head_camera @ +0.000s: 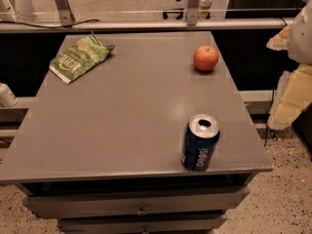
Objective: Move green jalapeno chip bag near pepsi can
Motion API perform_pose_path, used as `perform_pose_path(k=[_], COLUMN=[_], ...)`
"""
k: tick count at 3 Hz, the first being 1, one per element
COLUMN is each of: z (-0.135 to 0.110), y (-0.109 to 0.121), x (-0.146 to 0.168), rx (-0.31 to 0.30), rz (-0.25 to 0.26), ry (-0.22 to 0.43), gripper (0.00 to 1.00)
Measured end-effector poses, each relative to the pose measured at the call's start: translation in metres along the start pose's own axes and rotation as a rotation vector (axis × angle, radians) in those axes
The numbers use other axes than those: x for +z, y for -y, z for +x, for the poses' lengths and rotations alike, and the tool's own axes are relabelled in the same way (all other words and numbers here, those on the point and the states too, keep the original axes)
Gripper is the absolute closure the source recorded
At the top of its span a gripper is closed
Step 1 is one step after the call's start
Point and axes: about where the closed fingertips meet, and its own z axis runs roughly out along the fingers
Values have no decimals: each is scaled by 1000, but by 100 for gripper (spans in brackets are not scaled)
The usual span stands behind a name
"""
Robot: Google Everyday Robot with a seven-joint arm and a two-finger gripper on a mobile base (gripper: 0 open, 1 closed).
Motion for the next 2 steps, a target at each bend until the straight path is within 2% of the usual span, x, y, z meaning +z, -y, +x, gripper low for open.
perform_pose_path(k=[1,2], z=[-3,-27], y=[2,22], x=[1,18], rx=[-5,-45], rz=[5,13], ry=[6,68], gripper=[0,0])
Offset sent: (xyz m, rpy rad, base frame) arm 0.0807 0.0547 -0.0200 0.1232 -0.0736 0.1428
